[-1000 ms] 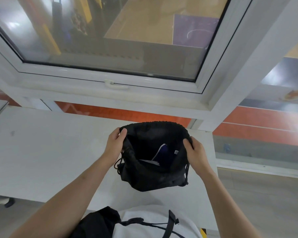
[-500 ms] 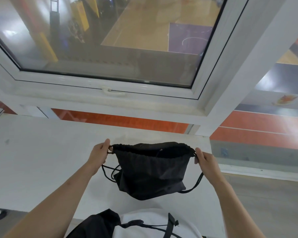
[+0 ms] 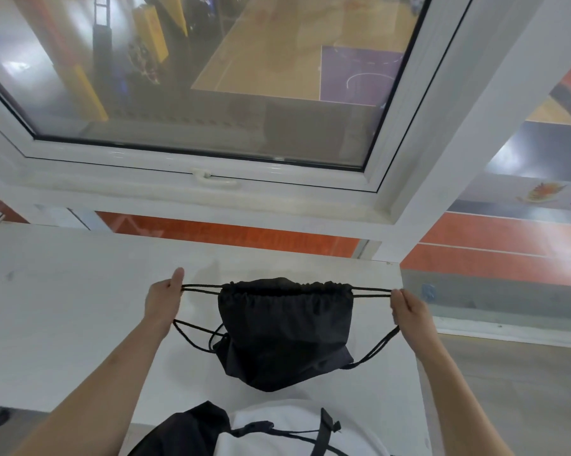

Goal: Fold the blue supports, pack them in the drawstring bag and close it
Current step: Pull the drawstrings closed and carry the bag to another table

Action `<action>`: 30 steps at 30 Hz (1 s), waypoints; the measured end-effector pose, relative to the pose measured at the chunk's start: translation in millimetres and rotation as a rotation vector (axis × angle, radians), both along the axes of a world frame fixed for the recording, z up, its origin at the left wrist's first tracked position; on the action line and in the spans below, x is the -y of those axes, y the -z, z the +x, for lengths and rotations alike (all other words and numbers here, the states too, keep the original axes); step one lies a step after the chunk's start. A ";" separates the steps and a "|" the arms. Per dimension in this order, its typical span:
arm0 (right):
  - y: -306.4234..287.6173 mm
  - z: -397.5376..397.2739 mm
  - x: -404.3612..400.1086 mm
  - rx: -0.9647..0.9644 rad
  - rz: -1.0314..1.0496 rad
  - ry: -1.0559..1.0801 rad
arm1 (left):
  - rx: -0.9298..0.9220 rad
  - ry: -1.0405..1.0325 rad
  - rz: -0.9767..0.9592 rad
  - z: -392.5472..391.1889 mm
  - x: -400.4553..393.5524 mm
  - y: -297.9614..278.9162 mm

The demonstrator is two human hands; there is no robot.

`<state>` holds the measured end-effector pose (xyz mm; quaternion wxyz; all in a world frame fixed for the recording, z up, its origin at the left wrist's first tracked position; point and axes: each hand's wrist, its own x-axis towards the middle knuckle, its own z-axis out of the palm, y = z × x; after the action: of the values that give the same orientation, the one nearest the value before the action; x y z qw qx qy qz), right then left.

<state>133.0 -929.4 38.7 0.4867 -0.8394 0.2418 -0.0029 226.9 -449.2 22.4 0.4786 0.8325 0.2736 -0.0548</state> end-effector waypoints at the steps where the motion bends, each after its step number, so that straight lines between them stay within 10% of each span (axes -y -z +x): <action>1: 0.0 -0.5 -1.8 -0.009 0.046 -0.030 | -0.022 0.041 -0.066 0.0 2.6 2.1; 7: -10.6 8.4 -16.5 -0.099 0.190 -0.210 | -0.155 0.339 -0.369 -3.6 28.5 -12.3; 14: -26.0 22.9 -45.3 -0.205 0.024 -0.423 | -0.142 0.726 0.016 -4.3 33.6 -9.6; 21: -15.2 17.3 -30.7 0.026 -0.017 -0.201 | 0.095 0.340 0.186 7.2 20.3 -15.9; 30: -27.4 25.2 -36.7 -0.231 0.106 -0.407 | -0.333 0.808 -0.142 -8.7 39.8 -26.6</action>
<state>158.2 -892.7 66.0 0.4898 -0.8388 0.1215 0.2042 218.2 -488.9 49.0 0.4241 0.8176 -0.0048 -0.3895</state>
